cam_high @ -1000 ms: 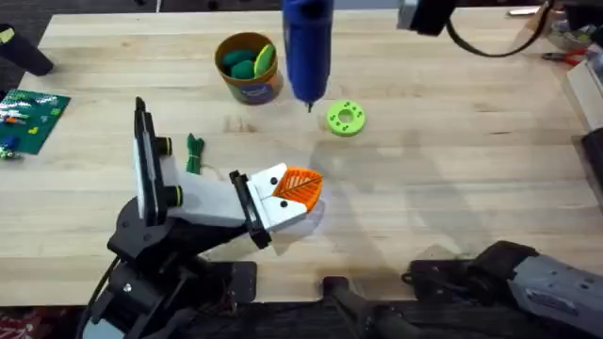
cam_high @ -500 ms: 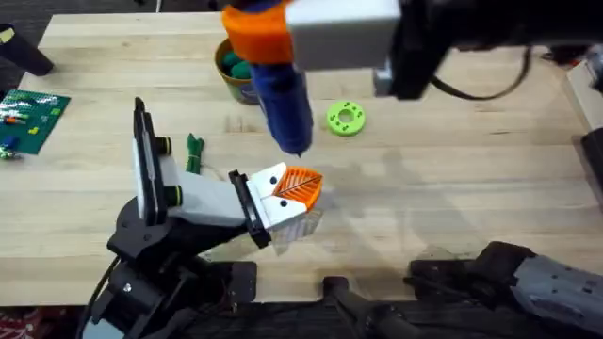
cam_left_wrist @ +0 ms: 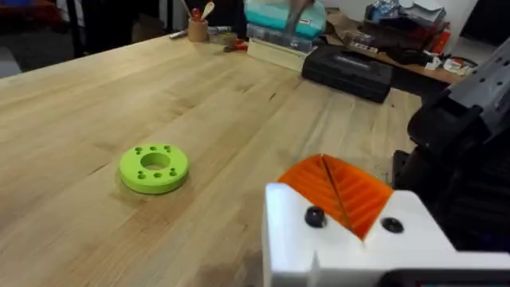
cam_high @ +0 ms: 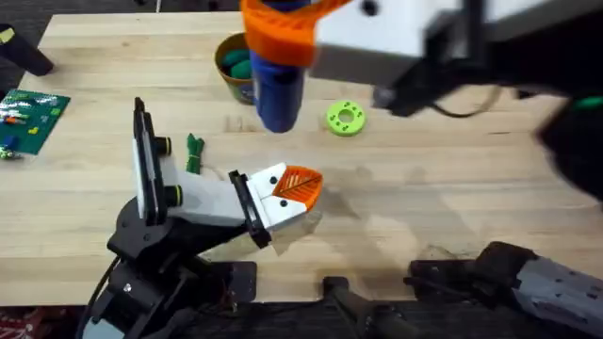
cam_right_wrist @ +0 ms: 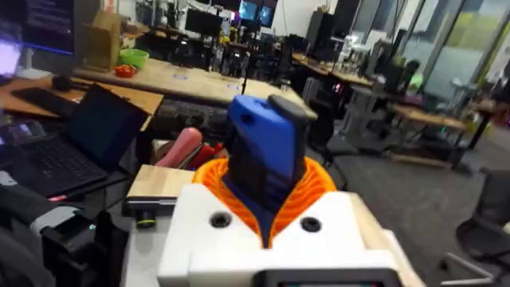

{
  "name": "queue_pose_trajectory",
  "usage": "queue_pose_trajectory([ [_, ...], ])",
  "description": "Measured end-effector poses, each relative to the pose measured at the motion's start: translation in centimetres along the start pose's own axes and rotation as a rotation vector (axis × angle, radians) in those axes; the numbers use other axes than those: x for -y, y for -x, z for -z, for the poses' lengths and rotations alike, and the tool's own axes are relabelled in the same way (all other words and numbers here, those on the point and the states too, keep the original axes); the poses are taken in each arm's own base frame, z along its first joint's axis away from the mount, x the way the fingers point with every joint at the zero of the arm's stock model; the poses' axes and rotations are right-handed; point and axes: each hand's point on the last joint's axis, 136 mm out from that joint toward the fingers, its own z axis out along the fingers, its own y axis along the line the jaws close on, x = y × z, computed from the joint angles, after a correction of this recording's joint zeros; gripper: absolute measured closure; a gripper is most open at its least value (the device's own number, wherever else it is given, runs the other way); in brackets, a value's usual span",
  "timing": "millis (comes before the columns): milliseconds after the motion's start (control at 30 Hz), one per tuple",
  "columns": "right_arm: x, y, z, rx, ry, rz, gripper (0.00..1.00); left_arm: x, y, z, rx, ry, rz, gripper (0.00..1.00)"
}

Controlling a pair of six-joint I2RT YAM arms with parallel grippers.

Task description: Pick up the gripper from the table and insert it into the empty holder that is missing its gripper. Then pick up a screw, insert it into the mounting hole, and use the screwdriver to tighten it. Finally, clean up the table by picking up the vegetable and placing it into the bucket.

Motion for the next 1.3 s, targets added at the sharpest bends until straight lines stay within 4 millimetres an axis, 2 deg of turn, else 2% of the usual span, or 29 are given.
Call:
queue_pose_trajectory([
  [133, 0.3, -2.4, -1.7, -0.004, 0.022, -0.064, 0.970, 0.0, 0.0, 0.0, 0.000, 0.000, 0.000, 0.987],
  [233, -0.6, -4.4, -2.6, -0.034, 0.078, -0.141, 0.970, 0.0, 0.0, 0.0, 0.000, 0.000, 0.000, 0.987],
  [633, -1.6, -4.1, -2.5, -0.028, 0.135, -0.198, 0.970, 0.0, 0.0, 0.0, 0.000, 0.000, 0.000, 0.987],
  [833, -2.3, -4.9, -2.4, -0.062, 0.169, -0.224, 0.970, 0.0, 0.0, 0.0, 0.000, 0.000, 0.000, 0.987],
  [1300, -2.0, -5.4, -1.7, -0.078, 0.190, -0.198, 0.970, 0.0, 0.0, 0.0, 0.000, 0.000, 0.000, 0.987],
])
